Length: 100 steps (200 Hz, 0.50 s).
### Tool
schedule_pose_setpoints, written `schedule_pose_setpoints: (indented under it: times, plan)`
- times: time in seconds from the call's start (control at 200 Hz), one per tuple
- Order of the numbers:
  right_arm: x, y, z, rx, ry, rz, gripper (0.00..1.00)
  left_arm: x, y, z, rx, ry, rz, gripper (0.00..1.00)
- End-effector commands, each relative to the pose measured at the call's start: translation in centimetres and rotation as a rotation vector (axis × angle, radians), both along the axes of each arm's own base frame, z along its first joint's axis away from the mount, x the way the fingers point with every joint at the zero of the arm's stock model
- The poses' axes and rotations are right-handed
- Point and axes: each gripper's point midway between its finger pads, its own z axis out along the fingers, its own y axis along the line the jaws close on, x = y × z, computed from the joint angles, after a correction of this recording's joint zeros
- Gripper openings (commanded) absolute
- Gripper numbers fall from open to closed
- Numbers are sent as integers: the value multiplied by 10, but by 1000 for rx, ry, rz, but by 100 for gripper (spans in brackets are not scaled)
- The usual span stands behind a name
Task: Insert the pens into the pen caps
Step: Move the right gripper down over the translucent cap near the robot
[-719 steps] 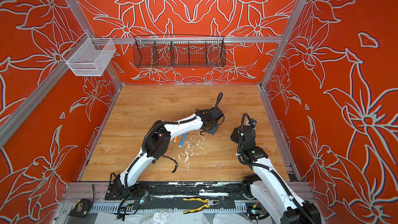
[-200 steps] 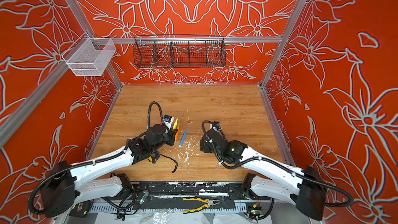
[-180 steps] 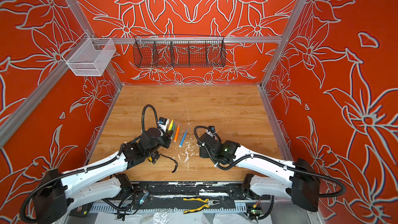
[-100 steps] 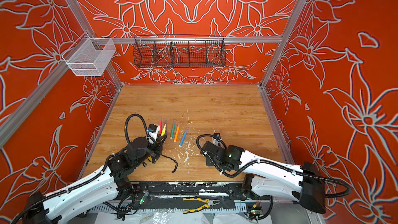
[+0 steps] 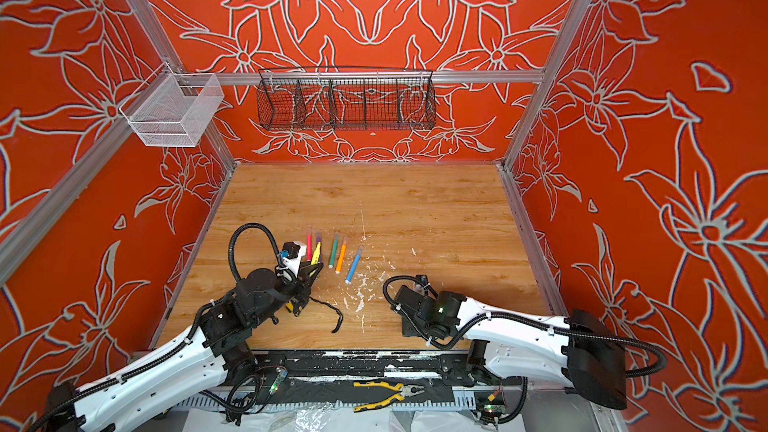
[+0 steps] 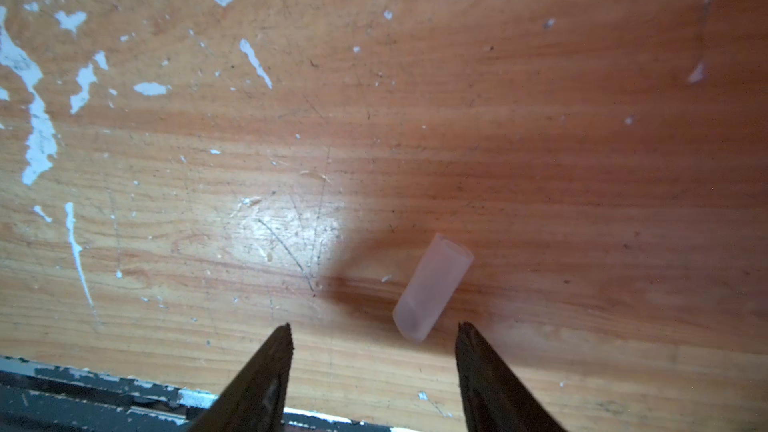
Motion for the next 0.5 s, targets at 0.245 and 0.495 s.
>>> schedule_pose_setpoints:
  times: [0.245,0.495]
  plan:
    - [6,-5,-10,4,-45,-42,66,-4,-7,1,-10,13,-45,0]
    - [12,-10,-15,-33,-61,-54,63,-6,-12,4,-16,23,-71,0]
